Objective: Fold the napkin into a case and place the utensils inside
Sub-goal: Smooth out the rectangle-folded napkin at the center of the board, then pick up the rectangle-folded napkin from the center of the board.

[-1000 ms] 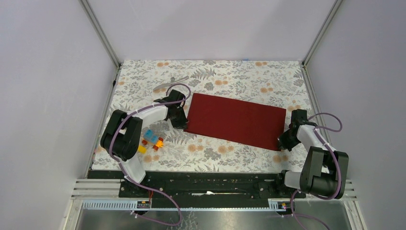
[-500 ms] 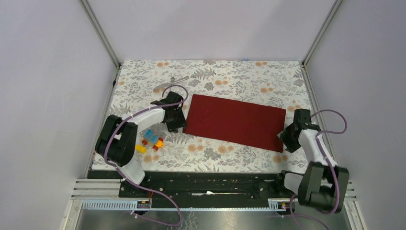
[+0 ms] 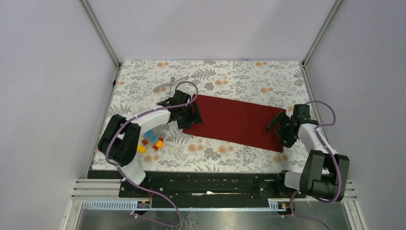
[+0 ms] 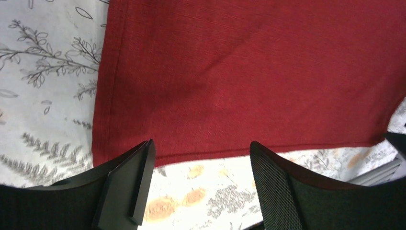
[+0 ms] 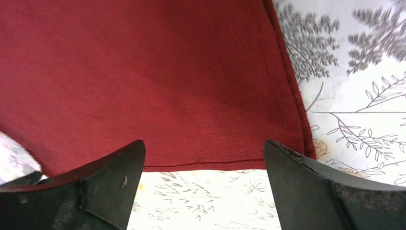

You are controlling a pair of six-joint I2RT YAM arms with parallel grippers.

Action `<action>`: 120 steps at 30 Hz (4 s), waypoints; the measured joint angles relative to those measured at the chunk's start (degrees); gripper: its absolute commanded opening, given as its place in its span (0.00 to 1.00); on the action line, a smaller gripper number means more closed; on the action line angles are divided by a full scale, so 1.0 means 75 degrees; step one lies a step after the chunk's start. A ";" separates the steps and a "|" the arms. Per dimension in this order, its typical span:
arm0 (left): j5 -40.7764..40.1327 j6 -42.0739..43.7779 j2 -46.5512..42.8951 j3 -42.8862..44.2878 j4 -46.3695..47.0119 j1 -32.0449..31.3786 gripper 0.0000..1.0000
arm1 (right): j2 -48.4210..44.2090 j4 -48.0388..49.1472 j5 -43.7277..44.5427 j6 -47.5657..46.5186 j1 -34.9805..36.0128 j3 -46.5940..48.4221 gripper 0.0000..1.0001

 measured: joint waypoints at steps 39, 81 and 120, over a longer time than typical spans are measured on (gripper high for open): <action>0.1754 -0.0822 0.4167 0.3147 0.3908 0.1498 0.99 | 0.4701 0.3794 -0.3104 -0.0140 -0.0915 0.2518 1.00; 0.2702 -0.0609 0.5231 0.4852 0.3328 0.1886 0.99 | 0.6067 0.4905 -0.5426 0.0635 -0.1883 0.3223 1.00; 0.3130 0.1641 0.0667 0.3722 -0.0207 0.0090 0.99 | 0.5298 -0.2518 0.1151 -0.2611 -0.0219 0.4584 0.49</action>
